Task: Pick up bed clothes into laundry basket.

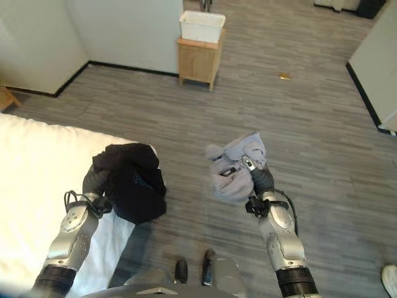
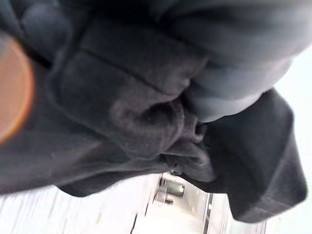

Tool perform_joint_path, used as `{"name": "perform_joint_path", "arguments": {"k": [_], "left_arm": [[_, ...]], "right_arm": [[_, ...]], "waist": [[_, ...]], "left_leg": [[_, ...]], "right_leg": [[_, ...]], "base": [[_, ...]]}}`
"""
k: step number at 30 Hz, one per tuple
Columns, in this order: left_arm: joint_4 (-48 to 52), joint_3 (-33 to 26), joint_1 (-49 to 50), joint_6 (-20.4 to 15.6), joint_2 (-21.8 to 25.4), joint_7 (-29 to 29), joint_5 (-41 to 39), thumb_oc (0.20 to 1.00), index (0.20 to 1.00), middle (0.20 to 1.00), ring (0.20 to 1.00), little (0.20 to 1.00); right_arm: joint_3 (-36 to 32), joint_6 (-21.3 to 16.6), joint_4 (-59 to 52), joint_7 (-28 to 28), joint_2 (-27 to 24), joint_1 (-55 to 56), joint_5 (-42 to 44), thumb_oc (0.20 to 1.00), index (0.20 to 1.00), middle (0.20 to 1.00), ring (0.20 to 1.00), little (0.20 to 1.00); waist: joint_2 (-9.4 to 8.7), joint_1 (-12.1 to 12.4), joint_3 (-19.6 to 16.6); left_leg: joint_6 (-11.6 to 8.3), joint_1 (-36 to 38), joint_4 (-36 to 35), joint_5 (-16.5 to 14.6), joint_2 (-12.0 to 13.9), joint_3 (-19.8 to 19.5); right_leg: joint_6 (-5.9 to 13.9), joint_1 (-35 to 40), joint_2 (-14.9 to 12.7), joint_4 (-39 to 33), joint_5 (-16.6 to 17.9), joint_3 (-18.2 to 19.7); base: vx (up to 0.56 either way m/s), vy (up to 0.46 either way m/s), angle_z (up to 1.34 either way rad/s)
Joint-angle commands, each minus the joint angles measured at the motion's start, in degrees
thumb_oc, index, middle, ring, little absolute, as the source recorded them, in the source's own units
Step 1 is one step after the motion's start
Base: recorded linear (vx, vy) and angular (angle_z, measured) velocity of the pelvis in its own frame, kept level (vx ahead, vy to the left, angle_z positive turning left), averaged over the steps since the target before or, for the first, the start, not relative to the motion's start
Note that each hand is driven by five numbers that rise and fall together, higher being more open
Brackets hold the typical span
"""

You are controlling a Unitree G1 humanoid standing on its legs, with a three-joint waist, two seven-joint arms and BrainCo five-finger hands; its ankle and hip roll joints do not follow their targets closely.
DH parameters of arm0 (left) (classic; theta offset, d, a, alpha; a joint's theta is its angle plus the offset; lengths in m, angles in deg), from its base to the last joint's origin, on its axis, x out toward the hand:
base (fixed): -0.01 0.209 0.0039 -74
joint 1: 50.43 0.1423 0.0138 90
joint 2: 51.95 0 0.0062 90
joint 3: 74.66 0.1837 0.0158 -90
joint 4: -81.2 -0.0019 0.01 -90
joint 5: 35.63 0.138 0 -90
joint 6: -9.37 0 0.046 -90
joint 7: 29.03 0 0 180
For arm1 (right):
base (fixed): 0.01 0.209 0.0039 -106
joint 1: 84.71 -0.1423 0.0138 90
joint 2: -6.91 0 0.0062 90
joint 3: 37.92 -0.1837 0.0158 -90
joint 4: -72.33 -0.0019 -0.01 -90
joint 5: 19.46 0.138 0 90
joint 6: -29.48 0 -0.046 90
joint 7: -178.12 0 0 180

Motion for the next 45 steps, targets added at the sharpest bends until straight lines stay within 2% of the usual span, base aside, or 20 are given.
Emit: {"name": "perform_joint_path", "arguments": {"k": [1,5,8,11,13,16,17,20,24,26,28,30,32,33,34,35,37,39,42,45], "left_arm": [[5.34,-0.16,-0.61,-3.88,2.52,0.88,-2.03,0.200,0.200,0.200,0.200,0.200],[5.32,-0.16,-0.28,-4.05,2.30,1.54,-1.40,0.200,0.200,0.200,0.200,0.200],[5.44,-1.20,0.76,-3.60,1.81,1.72,-0.91,0.200,0.200,0.200,0.200,0.200],[5.84,-2.47,0.98,-3.79,1.43,1.27,-1.46,0.200,0.200,0.200,0.200,0.200],[6.27,-2.36,1.20,-3.21,1.50,1.70,-2.85,0.200,0.200,0.200,0.200,0.200],[6.78,-2.14,0.90,-2.80,1.70,1.83,-2.85,0.200,0.200,0.200,0.200,0.200],[6.53,-1.54,-0.16,-2.83,1.13,1.59,-3.72,0.200,0.200,0.200,0.200,0.200],[5.88,-0.79,-0.93,-3.28,0.71,1.46,-4.19,0.200,0.200,0.200,0.200,0.200],[4.52,0.51,-1.72,-3.73,0.45,0.92,-3.42,0.200,0.200,0.200,0.200,0.200],[4.84,0.21,-0.77,-3.58,0.29,0.81,-2.64,0.200,0.200,0.200,0.200,0.200],[4.89,-0.77,0.13,-3.55,0.60,0.65,-2.31,0.200,0.200,0.200,0.200,0.200],[4.77,-1.01,1.06,-3.46,0.43,0.72,-2.03,0.200,0.200,0.200,0.200,0.200],[4.47,-1.07,1.78,-3.05,0.59,0.46,-1.80,0.200,0.200,0.200,0.200,0.200],[4.48,-1.10,1.77,-3.04,0.61,0.45,-1.80,0.200,0.200,0.200,0.200,0.200],[4.94,-1.05,1.64,-2.51,1.25,0.23,-1.37,0.200,0.200,0.200,0.200,0.200],[5.35,-1.00,1.70,-2.63,1.43,0.15,-1.75,0.200,0.200,0.200,0.200,0.200],[5.71,-1.16,1.61,-2.76,1.84,-0.22,-1.99,0.200,0.200,0.200,0.200,0.200],[5.80,-1.25,1.66,-2.79,2.45,-0.38,-1.71,0.200,0.200,0.200,0.200,0.200],[6.11,-1.33,1.27,-2.77,3.15,0.15,-2.30,0.200,0.200,0.200,0.200,0.200],[4.46,-0.25,0.84,-2.48,3.08,0.89,-1.99,0.200,0.200,0.200,0.200,0.200]], "right_arm": [[-3.16,-3.93,-2.02,0.59,-1.41,-0.67,0.44,0.200,0.200,0.200,0.200,0.200],[-4.31,-4.08,-2.36,0.01,-1.38,0.33,0.81,0.200,0.200,0.200,0.200,0.200],[-3.38,-4.23,-0.61,-0.16,-1.38,-1.58,0.93,0.200,0.200,0.200,0.200,0.200],[-2.10,-4.35,0.32,-0.88,-3.03,-3.06,1.15,0.200,0.200,0.200,0.200,0.200],[-2.03,-4.77,0.65,-0.08,-4.14,-3.16,2.21,0.200,0.200,0.200,0.200,0.200],[-1.90,-4.15,1.00,0.56,-5.14,-3.32,1.09,0.200,0.200,0.200,0.200,0.200],[-1.87,-3.69,0.92,1.09,-5.45,-4.01,1.26,0.200,0.200,0.200,0.200,0.200],[-2.00,-3.86,0.29,0.82,-5.04,-3.21,1.83,0.200,0.200,0.200,0.200,0.200],[-0.78,-4.14,0.47,0.45,-4.43,-1.85,1.61,0.200,0.200,0.200,0.200,0.200],[-0.67,-4.02,-0.30,0.06,-4.33,-1.07,0.93,0.200,0.200,0.200,0.200,0.200],[0.33,-3.00,-0.74,-0.59,-4.27,-1.68,-0.12,0.200,0.200,0.200,0.200,0.200],[1.15,-2.59,-1.04,-1.32,-3.94,-2.12,-1.06,0.200,0.200,0.200,0.200,0.200],[2.09,-2.39,-1.31,-1.77,-2.78,-2.41,-1.41,0.200,0.200,0.200,0.200,0.200],[2.11,-2.39,-1.30,-1.77,-2.76,-2.45,-1.42,0.200,0.200,0.200,0.200,0.200],[3.45,-2.22,-1.69,-2.64,-1.14,-4.10,-0.52,0.200,0.200,0.200,0.200,0.200],[3.84,-1.98,-1.56,-3.00,-0.78,-4.21,-0.72,0.200,0.200,0.200,0.200,0.200],[4.67,-2.16,-1.66,-3.51,-0.99,-4.85,-1.80,0.200,0.200,0.200,0.200,0.200],[4.68,-1.63,-1.64,-2.93,-0.80,-5.05,-1.69,0.200,0.200,0.200,0.200,0.200],[4.21,-1.11,-2.00,-3.77,-1.06,-4.82,-0.28,0.200,0.200,0.200,0.200,0.200],[1.87,-1.64,-2.66,-2.46,-1.93,-2.83,-0.27,0.200,0.200,0.200,0.200,0.200]], "waist": [[-0.46,-1.28,-2.67],[-1.63,-2.80,-4.20],[-1.48,-1.98,-6.16],[-1.12,-1.42,-6.03],[-3.01,-0.56,-4.15],[-4.05,1.28,-2.46],[-4.01,3.56,-0.91],[-3.59,4.86,-0.50],[-0.98,6.67,-1.31],[-0.22,6.65,-2.01],[0.04,7.26,-4.16],[-0.86,7.69,-6.22],[-3.18,8.04,-7.10],[-3.08,8.27,-7.30],[-3.86,8.72,-6.19],[-2.89,8.51,-5.57],[-1.75,7.48,-4.02],[0.37,5.47,-2.94],[0.82,3.01,-2.38],[-0.79,-0.17,-2.18]], "left_leg": [[-5.63,6.20,-2.27,-3.27,7.87,-1.86],[-7.62,8.64,-0.60,-5.05,10.15,-5.11],[-9.95,9.73,2.50,-3.37,13.85,-4.67],[-11.25,3.76,19.84,11.19,19.37,-3.63],[-9.33,-2.82,34.57,11.74,20.86,-0.09],[-9.20,-6.15,38.68,10.10,19.43,3.25],[-9.19,-13.43,40.46,7.53,15.65,3.76],[-9.28,-18.28,31.80,8.04,13.96,4.92],[-8.89,-20.96,7.42,13.06,9.74,4.62],[-9.54,-21.85,-0.17,15.45,8.95,8.46],[-8.86,-20.61,0.01,17.16,8.72,12.58],[-6.78,-19.69,1.17,15.34,7.80,14.08],[-4.61,-18.33,3.70,11.82,5.38,14.39],[-4.59,-18.58,3.72,11.90,5.64,14.60],[-1.96,-15.32,5.00,7.45,4.48,14.85],[-1.13,-12.62,4.53,6.44,4.65,14.49],[-0.42,-9.96,4.20,5.39,5.11,13.99],[0.10,-6.31,3.21,3.98,5.82,11.29],[-0.86,-1.23,0.35,2.69,5.42,7.88],[-3.07,4.48,-2.01,-1.07,4.70,1.70]], "right_leg": [[3.46,-2.01,-4.45,-14.32,12.67,4.15],[4.77,-0.96,-6.70,-13.07,14.44,3.71],[5.30,1.54,-6.91,-12.82,16.12,-2.69],[2.14,6.31,-3.18,-12.66,14.24,-5.94],[-0.94,11.77,-1.97,-14.57,12.14,-8.67],[-2.40,14.81,-0.96,-15.38,10.12,-8.94],[-2.67,16.94,-0.54,-15.38,8.67,-7.84],[-2.60,18.84,0.41,-15.38,7.05,-7.44],[-2.80,23.12,3.48,-15.38,2.52,-7.19],[-2.94,26.21,4.12,-15.38,-0.09,-7.73],[-3.28,29.94,3.98,-15.38,-2.38,-6.88],[-1.93,32.72,1.35,-15.04,-3.37,-7.55],[0.73,31.05,-3.79,-5.22,0.89,-8.41],[0.70,30.61,-3.68,-5.10,1.00,-8.09],[3.83,25.28,-6.50,13.77,12.49,-6.92],[4.45,21.20,-7.82,20.36,15.66,-7.39],[4.34,16.67,-8.04,26.00,17.97,-7.33],[2.51,9.87,-5.20,31.43,11.60,-7.52],[0.50,4.68,-5.03,20.32,7.86,-10.32],[1.12,3.08,0.59,-4.92,8.23,-1.46]], "base": [[0.47,-0.271,0.59],[0.38,-0.311,0.91],[0.41,-0.440,0.66],[0.35,-0.544,-0.19],[0.29,-0.607,0.01],[0.25,-0.374,-0.17],[0.29,-0.198,-0.27],[0.36,-0.153,-0.35],[0.46,-0.018,0.06],[0.56,0.008,-0.11],[0.63,0.058,0.21],[0.69,0.168,-0.08],[0.57,0.178,-0.14],[0.48,0.194,-0.29],[0.43,0.224,-0.21],[0.42,0.221,-0.12],[0.26,0.138,0.08],[0.41,0.102,0.43],[0.55,-0.044,0.77],[0.62,-0.164,0.80]]}}
